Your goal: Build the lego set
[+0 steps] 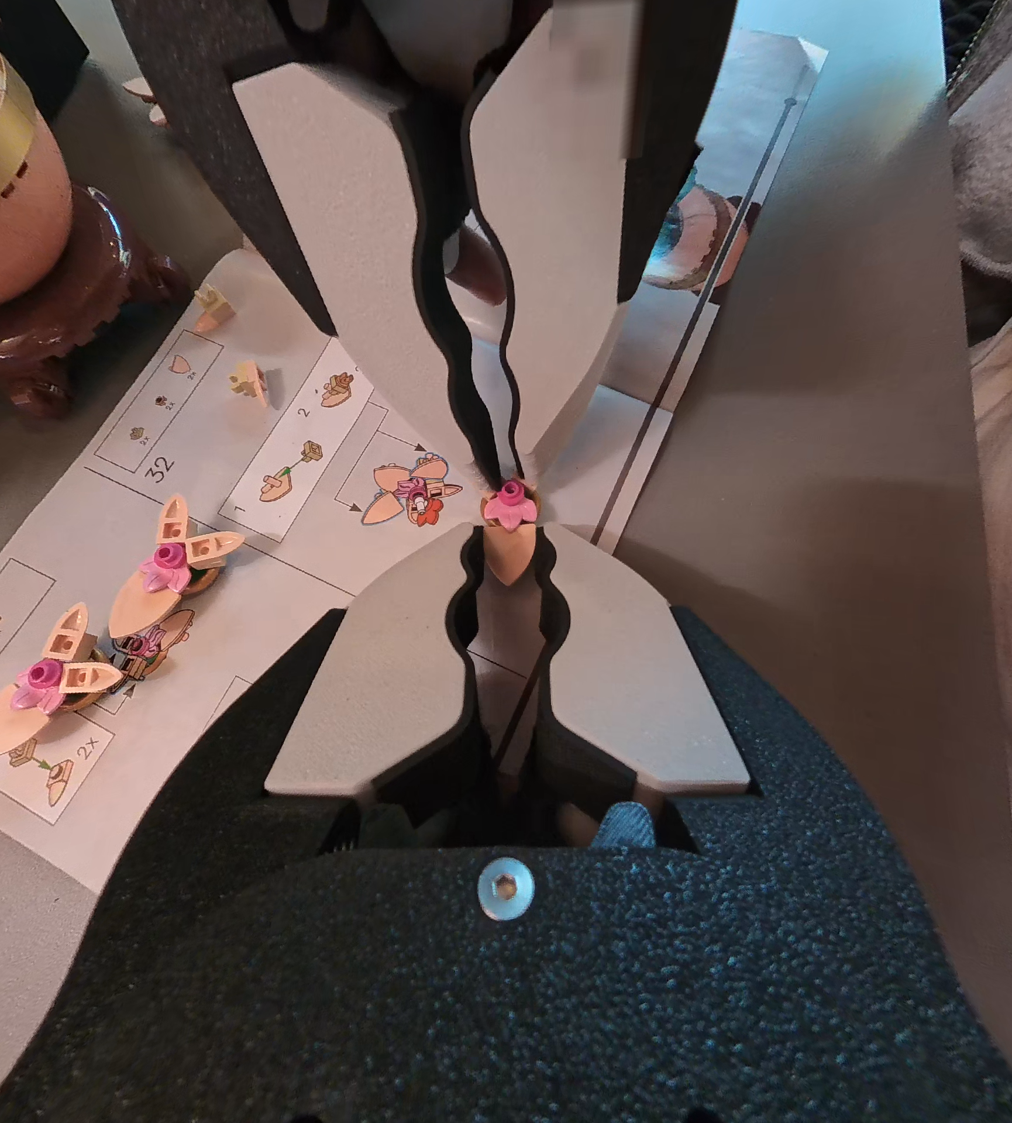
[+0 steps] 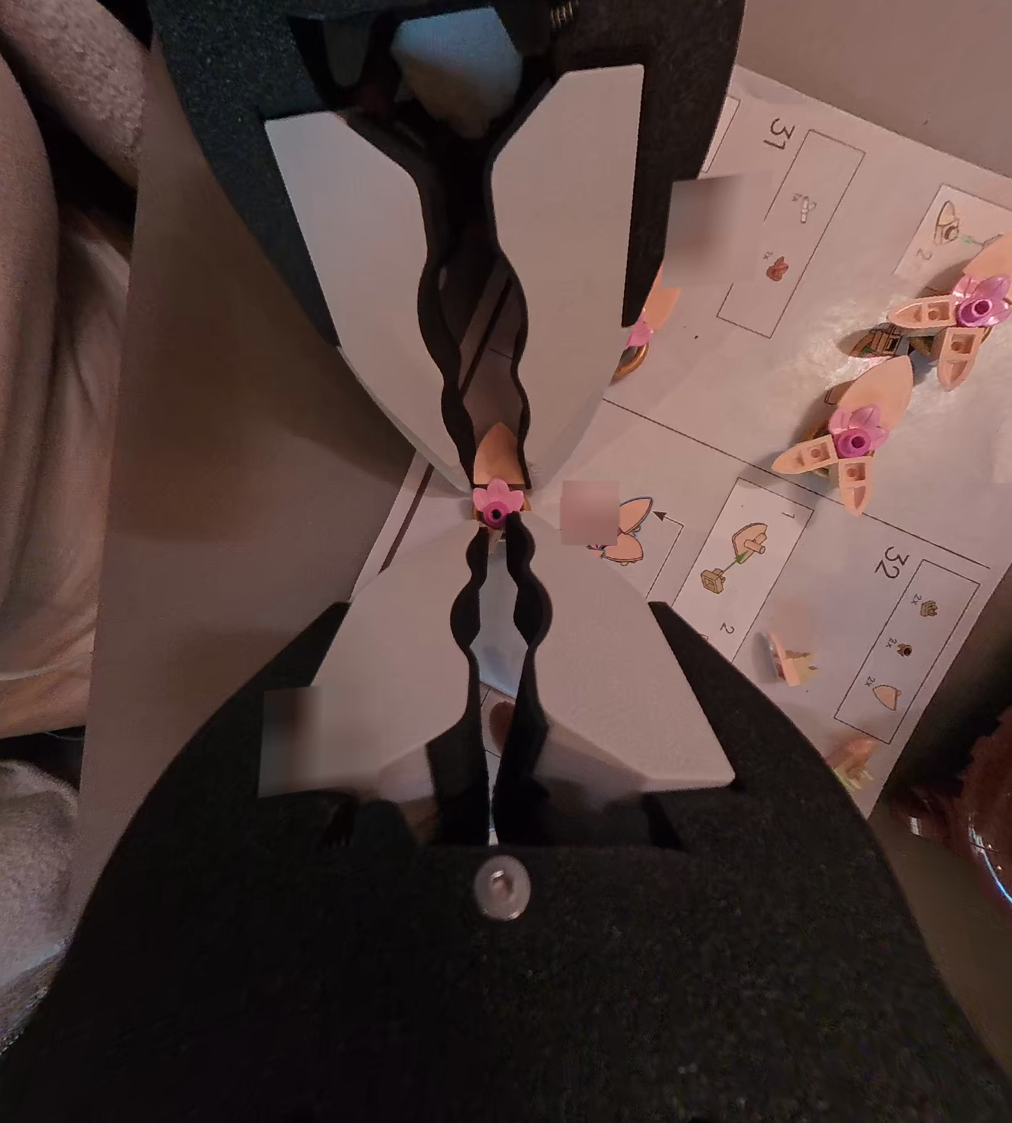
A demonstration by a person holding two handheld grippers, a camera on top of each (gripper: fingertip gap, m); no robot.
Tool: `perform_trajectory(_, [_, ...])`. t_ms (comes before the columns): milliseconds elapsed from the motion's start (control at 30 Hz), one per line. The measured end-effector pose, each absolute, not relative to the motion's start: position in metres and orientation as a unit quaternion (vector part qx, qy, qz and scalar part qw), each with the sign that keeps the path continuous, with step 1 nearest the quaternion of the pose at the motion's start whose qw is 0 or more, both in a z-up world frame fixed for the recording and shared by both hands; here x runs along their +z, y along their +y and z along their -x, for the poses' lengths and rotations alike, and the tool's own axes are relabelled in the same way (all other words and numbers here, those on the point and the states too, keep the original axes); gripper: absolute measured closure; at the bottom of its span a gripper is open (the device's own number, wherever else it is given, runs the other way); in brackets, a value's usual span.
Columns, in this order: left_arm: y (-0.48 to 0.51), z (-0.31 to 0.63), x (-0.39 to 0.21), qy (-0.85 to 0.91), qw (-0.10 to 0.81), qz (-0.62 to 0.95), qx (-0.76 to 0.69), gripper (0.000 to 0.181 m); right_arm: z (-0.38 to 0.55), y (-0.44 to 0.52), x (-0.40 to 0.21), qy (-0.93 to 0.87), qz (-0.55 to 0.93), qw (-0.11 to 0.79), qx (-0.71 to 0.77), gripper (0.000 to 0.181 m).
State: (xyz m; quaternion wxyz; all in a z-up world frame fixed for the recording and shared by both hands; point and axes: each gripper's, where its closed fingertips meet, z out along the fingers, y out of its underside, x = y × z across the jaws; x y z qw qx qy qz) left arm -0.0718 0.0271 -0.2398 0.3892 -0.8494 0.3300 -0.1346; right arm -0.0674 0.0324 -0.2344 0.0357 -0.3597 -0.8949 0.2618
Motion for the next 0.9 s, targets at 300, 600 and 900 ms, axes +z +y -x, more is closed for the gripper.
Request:
perform_trajectory(300, [0.027,0.072,-0.240,0.331,0.391,0.849,-0.132,0.166,0.068,0.032,-0.235,-0.891,0.366,0.040,0.265,0.175])
perform_trajectory(600, [0.027,0.072,-0.240,0.332,0.392,0.848,-0.129,0.166,0.068,0.032,-0.234,-0.894,0.360,0.049,0.264,0.175])
perform_trajectory(900, [0.037,0.079,-0.200,0.227,0.482,0.816,-0.224,0.166,0.069,0.053,-0.167,-0.786,0.410,0.142,0.441,0.153])
